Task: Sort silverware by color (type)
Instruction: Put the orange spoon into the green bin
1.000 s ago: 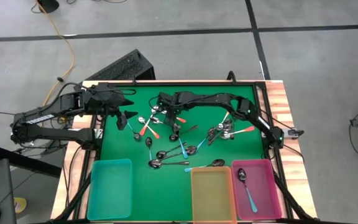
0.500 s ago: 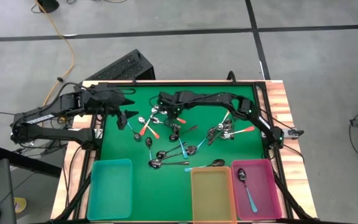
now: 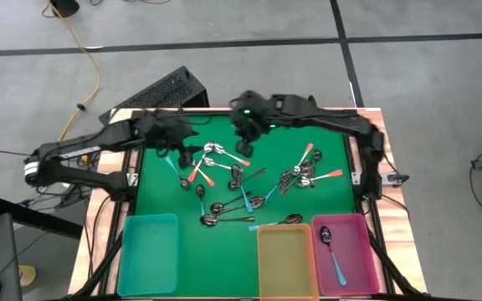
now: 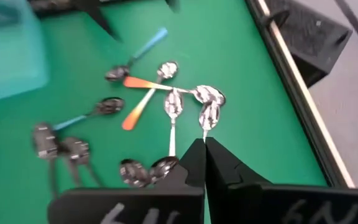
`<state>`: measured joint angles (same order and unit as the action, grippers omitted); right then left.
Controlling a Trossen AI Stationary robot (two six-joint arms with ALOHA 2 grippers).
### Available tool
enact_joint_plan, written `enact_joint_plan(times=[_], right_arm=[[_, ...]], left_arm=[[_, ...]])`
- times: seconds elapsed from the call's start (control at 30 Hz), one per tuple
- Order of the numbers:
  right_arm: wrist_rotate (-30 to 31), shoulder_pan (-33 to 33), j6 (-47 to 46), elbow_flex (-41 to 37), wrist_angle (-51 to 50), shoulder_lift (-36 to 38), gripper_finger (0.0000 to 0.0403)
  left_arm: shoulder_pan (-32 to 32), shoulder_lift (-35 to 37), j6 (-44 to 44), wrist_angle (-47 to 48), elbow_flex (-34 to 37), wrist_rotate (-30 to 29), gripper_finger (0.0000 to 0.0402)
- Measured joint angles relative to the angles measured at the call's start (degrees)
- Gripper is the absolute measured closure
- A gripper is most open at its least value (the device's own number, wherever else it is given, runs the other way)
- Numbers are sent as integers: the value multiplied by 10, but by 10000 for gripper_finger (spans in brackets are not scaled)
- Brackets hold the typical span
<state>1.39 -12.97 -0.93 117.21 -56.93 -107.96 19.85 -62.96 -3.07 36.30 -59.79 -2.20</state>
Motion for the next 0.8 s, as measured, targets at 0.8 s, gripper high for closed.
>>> enact_joint_plan(times=[0.8], right_arm=[[4, 58, 0, -6, -122, 139, 390]], left_arm=[[72, -391, -295, -101, -71, 59, 159]])
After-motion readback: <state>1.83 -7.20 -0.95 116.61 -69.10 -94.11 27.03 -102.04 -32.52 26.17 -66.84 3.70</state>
